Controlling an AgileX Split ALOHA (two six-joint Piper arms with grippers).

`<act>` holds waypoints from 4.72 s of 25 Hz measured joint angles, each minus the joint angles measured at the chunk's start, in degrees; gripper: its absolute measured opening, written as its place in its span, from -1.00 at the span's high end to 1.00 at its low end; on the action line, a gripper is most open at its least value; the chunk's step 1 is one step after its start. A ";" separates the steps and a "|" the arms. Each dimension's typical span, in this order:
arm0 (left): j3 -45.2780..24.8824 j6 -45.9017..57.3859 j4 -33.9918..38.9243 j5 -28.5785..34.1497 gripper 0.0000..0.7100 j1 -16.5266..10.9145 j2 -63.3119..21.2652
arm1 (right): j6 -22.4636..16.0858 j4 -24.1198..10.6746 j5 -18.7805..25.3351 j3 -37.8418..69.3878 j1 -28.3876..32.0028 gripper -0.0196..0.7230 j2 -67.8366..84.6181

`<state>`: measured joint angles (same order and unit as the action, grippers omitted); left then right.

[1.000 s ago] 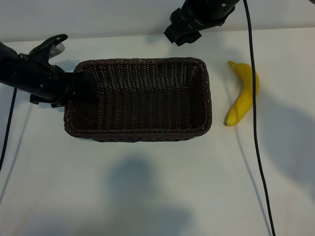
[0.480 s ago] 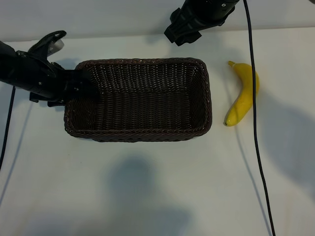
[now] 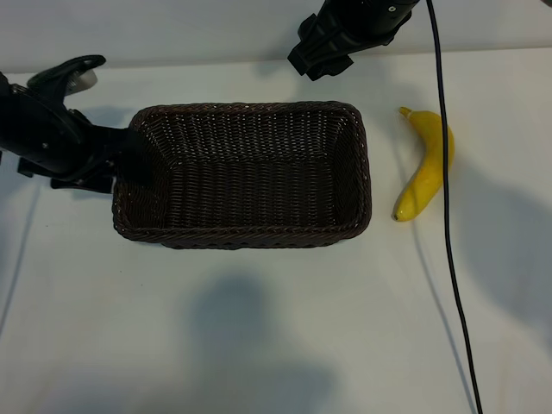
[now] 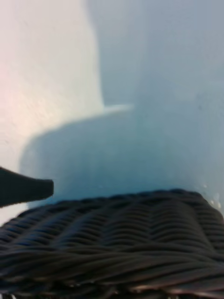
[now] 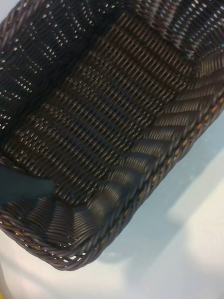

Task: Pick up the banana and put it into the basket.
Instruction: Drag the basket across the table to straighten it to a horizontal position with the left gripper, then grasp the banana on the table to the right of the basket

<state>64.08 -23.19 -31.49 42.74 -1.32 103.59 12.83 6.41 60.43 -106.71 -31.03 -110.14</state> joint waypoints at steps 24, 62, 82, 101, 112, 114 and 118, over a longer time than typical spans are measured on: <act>0.00 0.72 1.31 2.23 -0.68 -0.16 -12.44 | -3.19 -0.44 -4.78 0.00 0.00 -0.65 0.00; 0.00 0.72 1.31 2.94 -0.68 -0.16 -12.58 | -18.49 -12.40 0.52 7.88 10.45 -0.65 -10.34; 0.00 0.67 1.36 2.95 -0.68 -0.16 -12.58 | -19.61 -11.48 -0.49 8.00 12.67 -0.65 -13.55; 0.00 0.67 1.36 3.00 -0.68 -0.16 -12.58 | -18.12 -10.90 -1.01 8.05 12.67 -0.65 -21.37; 0.00 0.57 1.36 3.06 -0.68 -0.16 -12.58 | -18.66 -10.60 -1.82 8.05 12.67 -0.18 -21.43; 0.00 0.52 1.36 3.06 -0.68 -0.16 -12.58 | -19.01 -10.71 -1.82 8.05 12.67 -0.18 -21.43; 0.00 0.52 1.36 3.10 -0.68 -0.16 -12.58 | -19.34 -10.71 -1.71 8.05 12.67 -0.18 -21.43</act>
<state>64.08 -22.67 -30.14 45.84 -1.48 91.01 -6.51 -4.30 58.72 -98.66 -18.36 -131.56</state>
